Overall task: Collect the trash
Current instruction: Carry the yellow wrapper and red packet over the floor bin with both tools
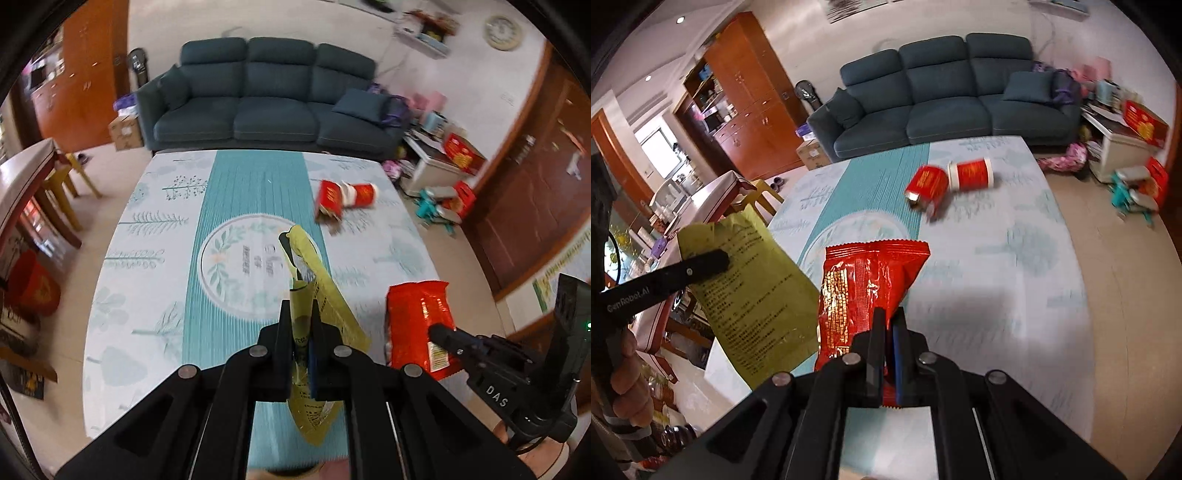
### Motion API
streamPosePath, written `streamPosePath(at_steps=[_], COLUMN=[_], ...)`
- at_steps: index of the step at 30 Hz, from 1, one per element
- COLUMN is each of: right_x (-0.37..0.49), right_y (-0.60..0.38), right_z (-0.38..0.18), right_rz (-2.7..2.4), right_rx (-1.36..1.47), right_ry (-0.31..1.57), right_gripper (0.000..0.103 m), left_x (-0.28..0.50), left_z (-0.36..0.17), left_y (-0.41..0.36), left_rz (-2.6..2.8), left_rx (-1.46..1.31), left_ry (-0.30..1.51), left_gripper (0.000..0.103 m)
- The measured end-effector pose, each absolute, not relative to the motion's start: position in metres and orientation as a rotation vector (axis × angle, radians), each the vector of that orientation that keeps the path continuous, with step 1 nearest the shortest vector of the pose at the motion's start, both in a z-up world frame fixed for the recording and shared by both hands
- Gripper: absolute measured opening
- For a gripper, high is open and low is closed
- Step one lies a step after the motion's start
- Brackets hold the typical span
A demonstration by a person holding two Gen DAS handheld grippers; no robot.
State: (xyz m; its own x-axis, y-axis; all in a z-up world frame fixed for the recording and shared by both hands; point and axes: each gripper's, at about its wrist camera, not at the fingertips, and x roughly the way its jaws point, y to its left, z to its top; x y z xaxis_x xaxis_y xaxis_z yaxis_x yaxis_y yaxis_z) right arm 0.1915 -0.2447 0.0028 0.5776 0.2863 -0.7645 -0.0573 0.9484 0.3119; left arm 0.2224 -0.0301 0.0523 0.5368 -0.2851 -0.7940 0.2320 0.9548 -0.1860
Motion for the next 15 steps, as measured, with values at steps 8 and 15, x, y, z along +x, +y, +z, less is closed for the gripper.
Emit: streamPosePath(at_steps=[8, 15], right_x=[0.083, 0.016], right_y=[-0.198, -0.175], right_z=[0.011, 0.002], right_rz=[0.113, 0.095], right_rx=[0.320, 0.366], right_ry=[0.890, 0.939], right_gripper=[0.003, 0.003], left_x=[0.130, 0.071], left_z=[0.051, 0.046], left_y=[0.006, 0.010], left_rz=[-0.400, -0.405], left_rx=[0.000, 0.068], left_ry=[0.953, 1.003], left_gripper=[0.004, 0.004])
